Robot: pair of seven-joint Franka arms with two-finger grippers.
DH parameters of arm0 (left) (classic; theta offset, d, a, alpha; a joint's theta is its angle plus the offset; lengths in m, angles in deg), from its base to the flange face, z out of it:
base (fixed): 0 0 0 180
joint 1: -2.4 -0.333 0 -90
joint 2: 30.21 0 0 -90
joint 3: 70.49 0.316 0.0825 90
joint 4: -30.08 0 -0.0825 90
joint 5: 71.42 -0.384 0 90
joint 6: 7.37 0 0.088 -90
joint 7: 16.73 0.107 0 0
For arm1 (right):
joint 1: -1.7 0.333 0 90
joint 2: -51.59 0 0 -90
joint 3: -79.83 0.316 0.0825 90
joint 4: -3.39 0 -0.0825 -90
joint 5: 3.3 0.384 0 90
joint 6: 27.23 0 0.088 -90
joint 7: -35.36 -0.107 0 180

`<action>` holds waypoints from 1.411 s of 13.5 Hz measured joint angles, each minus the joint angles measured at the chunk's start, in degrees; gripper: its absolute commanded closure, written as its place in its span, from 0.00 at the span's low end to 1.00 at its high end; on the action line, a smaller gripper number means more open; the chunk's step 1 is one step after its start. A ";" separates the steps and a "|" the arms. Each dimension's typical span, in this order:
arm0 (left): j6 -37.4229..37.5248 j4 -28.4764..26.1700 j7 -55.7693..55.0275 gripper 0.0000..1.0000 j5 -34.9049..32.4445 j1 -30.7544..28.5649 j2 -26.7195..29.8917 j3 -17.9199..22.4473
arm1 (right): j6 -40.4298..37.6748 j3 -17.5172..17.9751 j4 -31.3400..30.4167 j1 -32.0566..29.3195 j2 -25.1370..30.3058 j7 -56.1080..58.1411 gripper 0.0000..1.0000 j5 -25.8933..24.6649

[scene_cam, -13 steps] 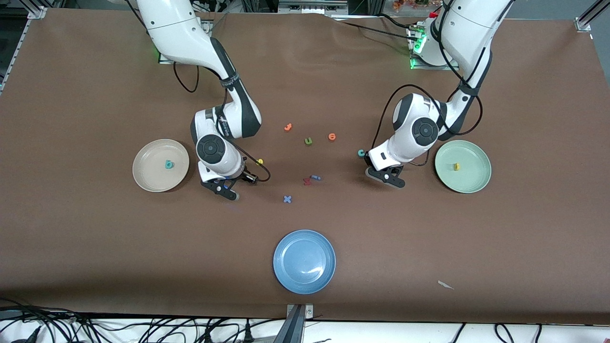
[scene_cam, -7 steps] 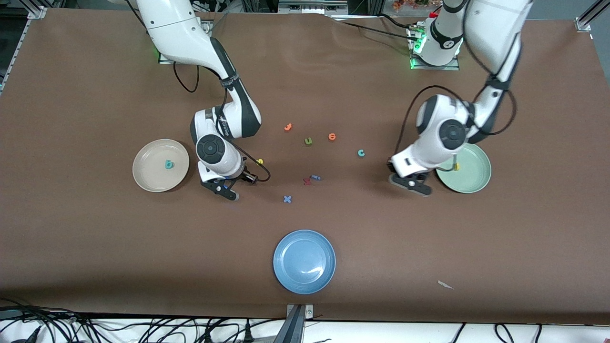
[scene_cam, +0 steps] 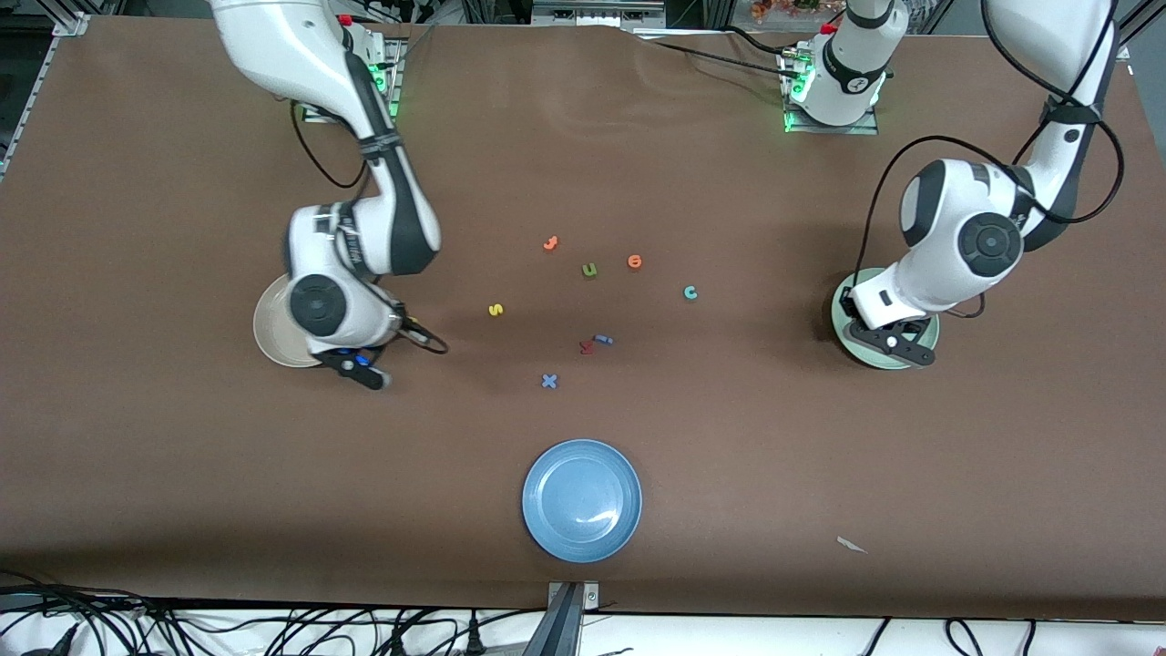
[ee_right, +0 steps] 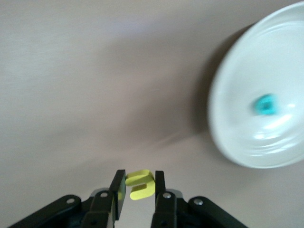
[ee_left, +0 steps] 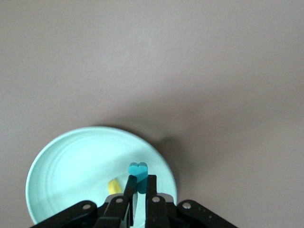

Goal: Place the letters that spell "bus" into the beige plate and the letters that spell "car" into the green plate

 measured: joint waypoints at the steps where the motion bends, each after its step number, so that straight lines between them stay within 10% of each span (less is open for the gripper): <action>1: -0.01 -0.97 0.97 0.80 0.00 -1.14 0.16 0.02 | -3.05 -2.57 -0.02 -0.03 0.45 3.56 0.91 0.00; 6: -0.17 -2.36 1.87 0.18 -0.65 -2.61 0.17 -0.06 | -4.97 -10.29 -5.28 -1.26 -0.17 19.62 0.89 0.01; 8: -0.19 -2.36 1.87 0.16 -1.02 -2.61 0.17 -0.06 | -1.39 -10.36 -8.68 -2.91 -1.32 24.63 0.83 0.01; 9: -0.21 -2.36 1.87 0.16 -1.02 -2.61 0.18 -0.06 | 0.01 -10.36 -9.83 -3.92 -2.06 27.16 0.58 0.02; 10: -0.29 -2.36 1.83 0.16 -1.02 -2.61 0.19 -0.09 | 0.91 -10.35 -10.46 -5.07 -2.79 29.26 0.08 0.07; 11: -0.38 -2.35 1.77 0.16 -1.02 -2.60 0.21 -0.27 | 1.39 -10.34 -10.65 -6.11 -3.40 30.64 0.01 0.21; 19: -1.00 -2.48 -16.00 0.16 9.40 5.27 -0.20 -8.46 | -5.52 -10.31 -5.17 -6.21 -0.85 30.30 0.01 1.63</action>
